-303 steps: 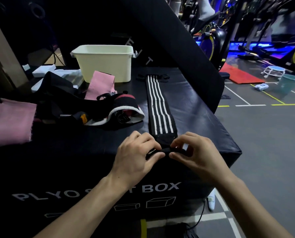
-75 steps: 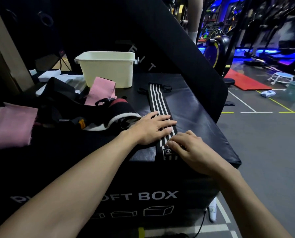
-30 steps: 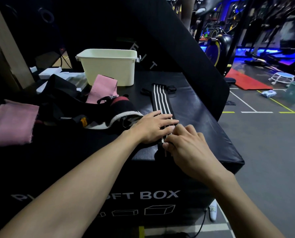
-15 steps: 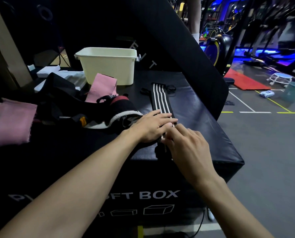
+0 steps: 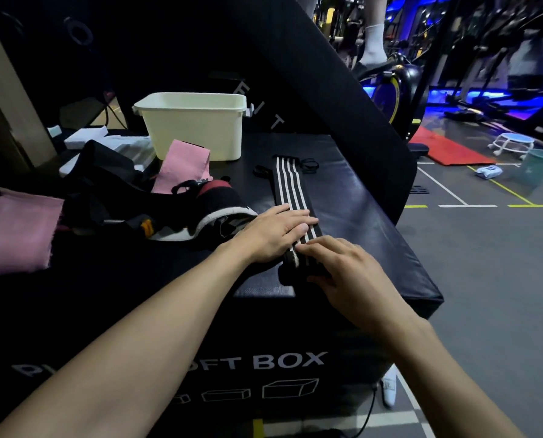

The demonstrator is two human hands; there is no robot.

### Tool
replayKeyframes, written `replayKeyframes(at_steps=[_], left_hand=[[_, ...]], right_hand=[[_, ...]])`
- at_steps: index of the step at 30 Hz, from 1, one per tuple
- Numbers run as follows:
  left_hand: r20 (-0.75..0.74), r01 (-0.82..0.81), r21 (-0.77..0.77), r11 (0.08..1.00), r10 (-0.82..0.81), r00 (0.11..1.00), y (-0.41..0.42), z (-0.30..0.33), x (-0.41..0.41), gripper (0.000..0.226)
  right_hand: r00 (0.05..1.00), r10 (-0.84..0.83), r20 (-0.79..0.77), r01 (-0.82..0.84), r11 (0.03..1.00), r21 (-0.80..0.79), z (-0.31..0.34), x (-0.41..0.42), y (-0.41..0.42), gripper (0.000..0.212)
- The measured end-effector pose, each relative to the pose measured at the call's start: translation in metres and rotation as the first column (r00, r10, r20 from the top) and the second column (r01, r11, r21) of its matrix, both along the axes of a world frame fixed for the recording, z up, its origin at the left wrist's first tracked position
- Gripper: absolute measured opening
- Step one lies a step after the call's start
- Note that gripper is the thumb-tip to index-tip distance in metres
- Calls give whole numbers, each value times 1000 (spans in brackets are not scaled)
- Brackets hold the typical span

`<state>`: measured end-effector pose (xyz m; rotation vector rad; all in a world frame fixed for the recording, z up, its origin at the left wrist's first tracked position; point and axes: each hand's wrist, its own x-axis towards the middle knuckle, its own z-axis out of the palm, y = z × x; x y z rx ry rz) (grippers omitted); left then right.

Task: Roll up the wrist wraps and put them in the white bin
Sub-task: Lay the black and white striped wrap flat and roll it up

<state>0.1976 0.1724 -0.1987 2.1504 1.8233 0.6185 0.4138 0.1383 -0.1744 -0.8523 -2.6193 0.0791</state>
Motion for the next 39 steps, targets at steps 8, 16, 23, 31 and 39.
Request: replayKeyframes(at_steps=[8, 16, 23, 31, 39], left_hand=[[-57, 27, 6, 1000, -27, 998, -4, 5, 3, 39], [-360, 96, 18, 995, -84, 929, -5, 17, 12, 47], [-319, 65, 19, 998, -55, 946, 3, 16, 25, 27], [-126, 4, 71, 997, 5, 992, 15, 11, 15, 26], [-16, -37, 131, 991, 40, 999, 23, 3, 8, 34]], right_hand=[[995, 47, 86, -54, 995, 82, 3, 2, 4, 44], [987, 113, 109, -111, 993, -29, 13, 15, -10, 39], [990, 95, 105, -85, 991, -99, 9, 16, -16, 38], [989, 49, 143, -52, 999, 14, 2, 17, -21, 48], [992, 43, 116, -53, 995, 83, 3, 20, -15, 63]])
